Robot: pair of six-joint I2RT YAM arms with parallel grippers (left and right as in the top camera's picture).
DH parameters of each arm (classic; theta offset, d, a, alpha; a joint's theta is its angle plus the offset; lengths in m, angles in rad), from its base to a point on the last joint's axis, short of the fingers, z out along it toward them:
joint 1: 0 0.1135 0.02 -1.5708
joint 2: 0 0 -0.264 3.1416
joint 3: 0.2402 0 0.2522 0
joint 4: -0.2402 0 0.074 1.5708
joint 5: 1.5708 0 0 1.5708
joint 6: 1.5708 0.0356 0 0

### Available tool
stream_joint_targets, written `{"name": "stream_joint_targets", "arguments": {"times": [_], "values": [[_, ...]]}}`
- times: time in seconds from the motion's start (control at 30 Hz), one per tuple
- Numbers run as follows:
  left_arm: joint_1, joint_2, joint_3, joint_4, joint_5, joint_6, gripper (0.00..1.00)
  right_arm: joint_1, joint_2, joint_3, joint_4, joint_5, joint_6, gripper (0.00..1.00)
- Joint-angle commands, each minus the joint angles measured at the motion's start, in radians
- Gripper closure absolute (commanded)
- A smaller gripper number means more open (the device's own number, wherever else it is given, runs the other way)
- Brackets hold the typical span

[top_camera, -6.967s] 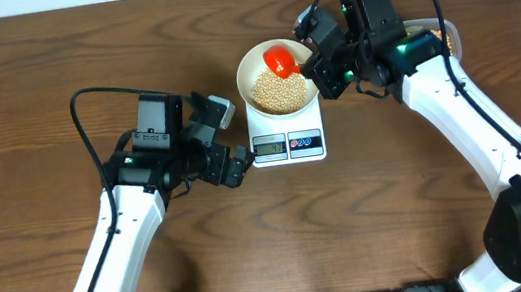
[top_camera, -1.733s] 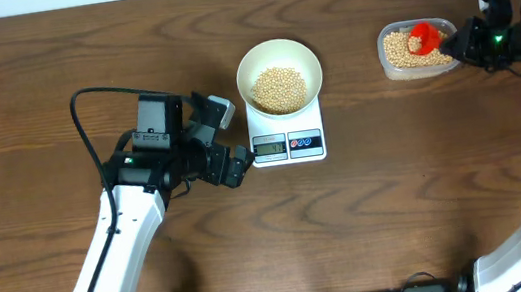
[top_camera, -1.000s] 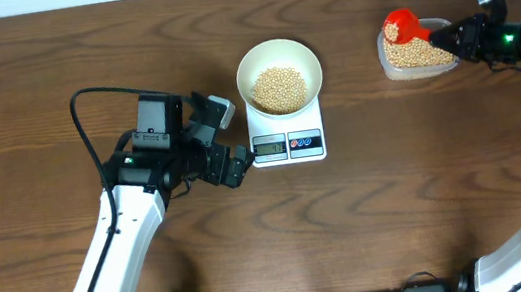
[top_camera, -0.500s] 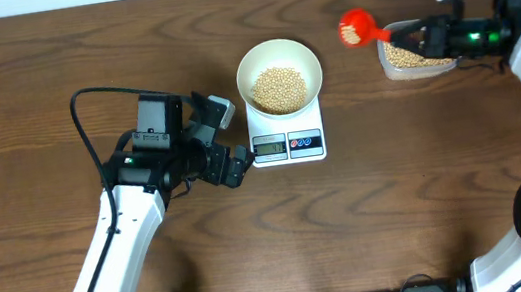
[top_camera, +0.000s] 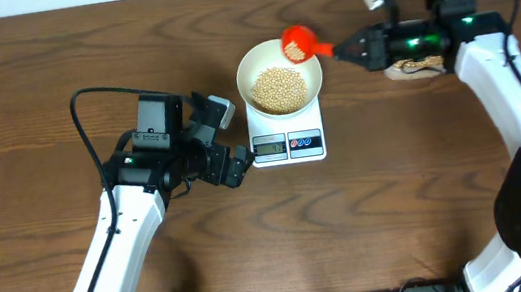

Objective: Scoop item into bowl and weigh 50g on scale
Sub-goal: 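Carry the scoop left over the white bowl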

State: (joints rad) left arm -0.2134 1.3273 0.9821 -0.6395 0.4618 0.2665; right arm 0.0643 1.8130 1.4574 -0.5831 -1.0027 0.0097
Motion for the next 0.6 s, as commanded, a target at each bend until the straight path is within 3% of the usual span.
{"name": "stream_joint_targets", "arguments": {"times": [0.0, 0.57], "values": [[-0.001, -0.008, 0.019, 0.000, -0.002, 0.006, 0.01, 0.052, 0.006, -0.006, 0.013, 0.069, -0.019, 0.99], [-0.001, -0.008, 0.019, 0.000, -0.002, 0.006, 0.01, 0.152, 0.006, -0.006, 0.020, 0.304, -0.145, 0.99]]}}
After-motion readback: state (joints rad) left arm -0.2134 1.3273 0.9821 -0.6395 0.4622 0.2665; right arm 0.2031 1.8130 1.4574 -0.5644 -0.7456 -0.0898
